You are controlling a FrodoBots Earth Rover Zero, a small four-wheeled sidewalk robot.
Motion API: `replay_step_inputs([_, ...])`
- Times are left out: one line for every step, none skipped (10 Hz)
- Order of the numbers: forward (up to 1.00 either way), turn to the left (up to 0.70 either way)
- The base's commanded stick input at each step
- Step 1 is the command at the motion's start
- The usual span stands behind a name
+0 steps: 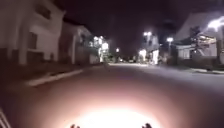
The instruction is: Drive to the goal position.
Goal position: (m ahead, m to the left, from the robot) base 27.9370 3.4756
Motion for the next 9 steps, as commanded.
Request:
replay_step_inputs([0.7,0.0])
replay_step_inputs([0.7,0.0])
replay_step_inputs([0.7,0.0])
replay_step_inputs([0.7,0.0])
replay_step_inputs([0.7,0.0])
replay_step_inputs([0.7,0.0])
replay_step_inputs([0.7,0.0])
replay_step_inputs([0.7,0.0])
replay_step_inputs([0.7,0.0])
